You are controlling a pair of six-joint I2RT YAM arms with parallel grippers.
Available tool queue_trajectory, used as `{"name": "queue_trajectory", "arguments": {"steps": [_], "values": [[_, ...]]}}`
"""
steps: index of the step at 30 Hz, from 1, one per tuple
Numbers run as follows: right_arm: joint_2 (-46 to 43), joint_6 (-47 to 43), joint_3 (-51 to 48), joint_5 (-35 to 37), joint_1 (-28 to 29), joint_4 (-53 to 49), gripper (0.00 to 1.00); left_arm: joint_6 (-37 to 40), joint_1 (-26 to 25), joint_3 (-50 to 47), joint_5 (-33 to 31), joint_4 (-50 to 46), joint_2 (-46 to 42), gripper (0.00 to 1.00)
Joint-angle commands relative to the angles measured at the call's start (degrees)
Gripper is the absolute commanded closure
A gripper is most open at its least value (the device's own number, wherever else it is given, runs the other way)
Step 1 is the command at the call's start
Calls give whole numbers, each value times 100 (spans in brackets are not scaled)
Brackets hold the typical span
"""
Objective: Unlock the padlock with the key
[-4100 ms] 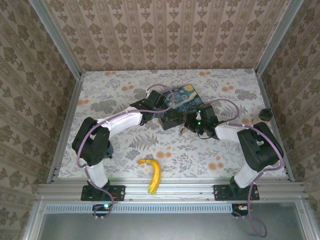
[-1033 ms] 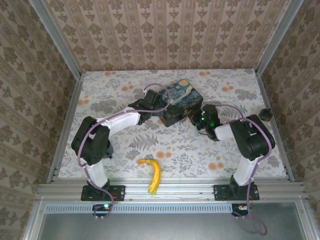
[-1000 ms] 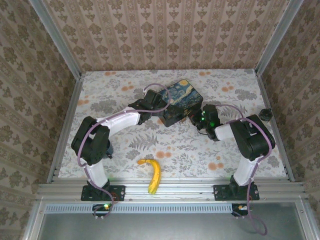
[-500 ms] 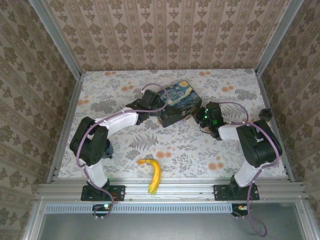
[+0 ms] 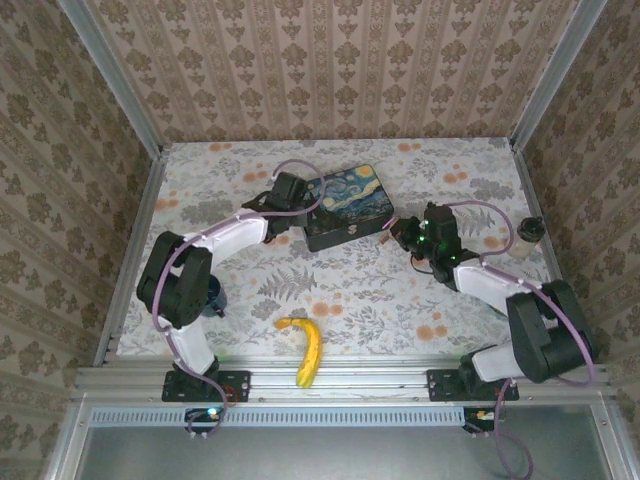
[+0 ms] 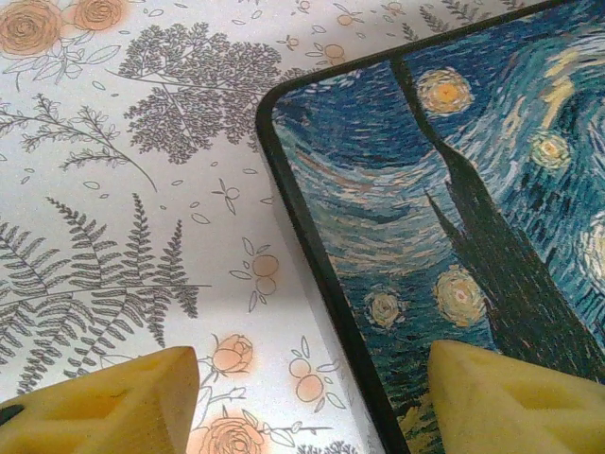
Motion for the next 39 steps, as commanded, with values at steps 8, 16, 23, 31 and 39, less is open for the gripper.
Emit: {"name": "queue_trajectory", "arguments": {"steps": [8,16,23,31,39], "values": [[-336,-748,139,-850,-20,-1016,100,214,433,388,285,-378,469,36],[-203,-831,180,-1369,62,-1088,100,62,452,231,490,-374,103,23],[-184,-927,274,-1469,578,-1396,100,-153,465,-35,573,-376,-612,0],[312,-786,420,-1610,1386,-1273,100,-500,490,-558,446,-338,-1539,0],[1449,-1263,860,-2230,1545,-1343,100,-518,520,-967,195,-215,-2228,0]]}}
